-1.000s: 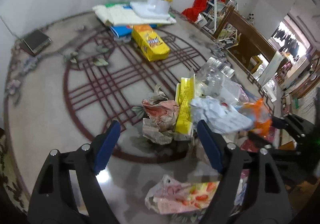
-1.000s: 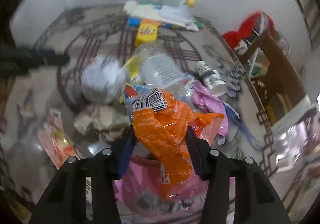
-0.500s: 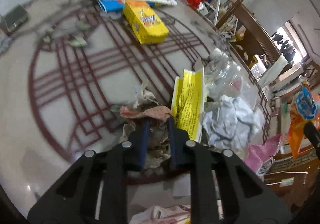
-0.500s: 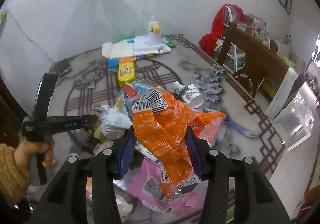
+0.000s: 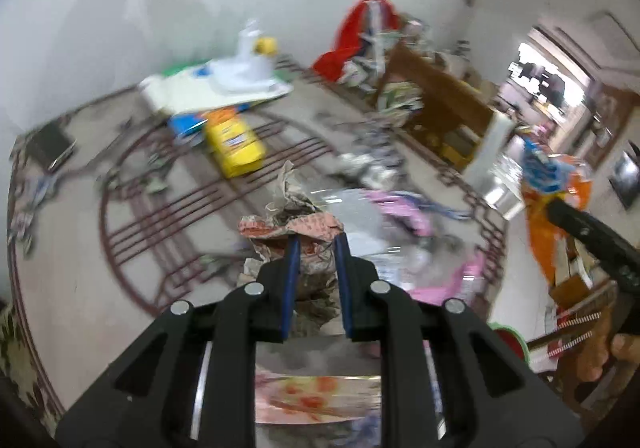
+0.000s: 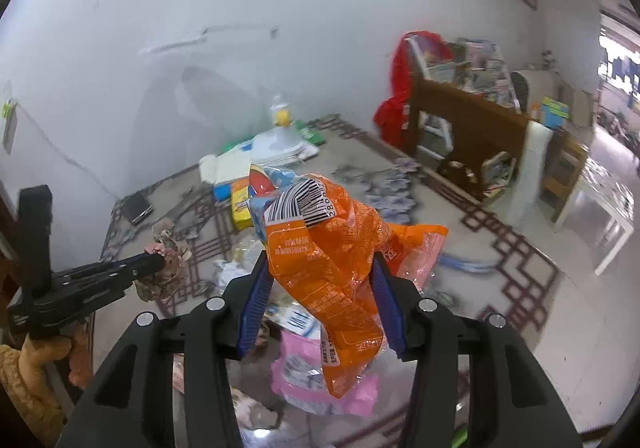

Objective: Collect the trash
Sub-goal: 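Carry both items to the green-rimmed bin and open both tools over it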

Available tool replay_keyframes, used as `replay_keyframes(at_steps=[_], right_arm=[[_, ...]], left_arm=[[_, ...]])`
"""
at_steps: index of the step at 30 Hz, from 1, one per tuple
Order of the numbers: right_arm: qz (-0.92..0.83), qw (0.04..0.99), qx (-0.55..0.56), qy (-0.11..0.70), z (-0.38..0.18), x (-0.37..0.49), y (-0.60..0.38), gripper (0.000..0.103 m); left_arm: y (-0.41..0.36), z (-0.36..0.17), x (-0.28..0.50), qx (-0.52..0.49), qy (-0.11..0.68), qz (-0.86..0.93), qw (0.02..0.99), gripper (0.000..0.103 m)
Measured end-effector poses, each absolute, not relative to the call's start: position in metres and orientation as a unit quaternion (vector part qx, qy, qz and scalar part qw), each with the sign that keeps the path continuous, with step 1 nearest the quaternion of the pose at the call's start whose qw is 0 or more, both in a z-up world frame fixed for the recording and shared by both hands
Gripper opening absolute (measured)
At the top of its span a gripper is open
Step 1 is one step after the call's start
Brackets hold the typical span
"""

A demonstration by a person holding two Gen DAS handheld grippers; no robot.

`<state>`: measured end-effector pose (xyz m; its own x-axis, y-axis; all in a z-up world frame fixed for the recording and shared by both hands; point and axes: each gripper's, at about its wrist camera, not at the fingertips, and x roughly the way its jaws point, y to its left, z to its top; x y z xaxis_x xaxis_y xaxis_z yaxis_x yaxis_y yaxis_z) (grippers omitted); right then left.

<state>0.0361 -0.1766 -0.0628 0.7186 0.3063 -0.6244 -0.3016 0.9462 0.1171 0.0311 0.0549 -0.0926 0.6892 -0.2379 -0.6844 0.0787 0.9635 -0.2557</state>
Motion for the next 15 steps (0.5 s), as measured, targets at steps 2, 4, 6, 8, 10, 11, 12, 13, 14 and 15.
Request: replay_keyframes(at_steps=[2, 4, 6, 8, 10, 11, 12, 13, 14, 15], right_arm=[[0.140, 0.931, 0.017, 0.336, -0.062, 0.023, -0.198, 0.048], [0.112, 0.937, 0.029, 0.330, -0.063, 0.007, -0.221, 0.048], [0.078, 0.940, 0.029, 0.331, -0.065, -0.007, -0.241, 0.049], [0.045, 0.939, 0.031, 0.338, -0.070, -0.019, -0.263, 0.049], [0.001, 0.932, 0.049, 0.358, -0.080, -0.033, -0.293, 0.049], [-0.017, 0.928, 0.059, 0.367, -0.085, -0.039, -0.305, 0.049], [-0.033, 0.924, 0.069, 0.374, -0.089, -0.044, -0.316, 0.049], [-0.057, 0.917, 0.085, 0.385, -0.095, -0.053, -0.332, 0.049], [-0.076, 0.911, 0.100, 0.393, -0.100, -0.060, -0.345, 0.049], [-0.098, 0.902, 0.120, 0.402, -0.107, -0.070, -0.361, 0.049]], left_arm=[[0.032, -0.082, 0.030, -0.091, 0.377, -0.110, 0.915, 0.018], [0.003, -0.073, 0.028, -0.078, 0.368, -0.143, 0.915, 0.018], [-0.025, -0.069, 0.026, -0.066, 0.365, -0.177, 0.912, 0.018], [-0.053, -0.070, 0.025, -0.058, 0.368, -0.210, 0.904, 0.018], [-0.086, -0.074, 0.024, -0.049, 0.376, -0.250, 0.891, 0.018], [-0.106, -0.077, 0.022, -0.044, 0.380, -0.276, 0.882, 0.018], [-0.119, -0.079, 0.019, -0.039, 0.382, -0.293, 0.876, 0.018], [-0.137, -0.083, 0.016, -0.031, 0.385, -0.315, 0.867, 0.018], [-0.149, -0.087, 0.013, -0.027, 0.389, -0.329, 0.860, 0.018], [-0.167, -0.093, 0.010, -0.022, 0.398, -0.351, 0.847, 0.018]])
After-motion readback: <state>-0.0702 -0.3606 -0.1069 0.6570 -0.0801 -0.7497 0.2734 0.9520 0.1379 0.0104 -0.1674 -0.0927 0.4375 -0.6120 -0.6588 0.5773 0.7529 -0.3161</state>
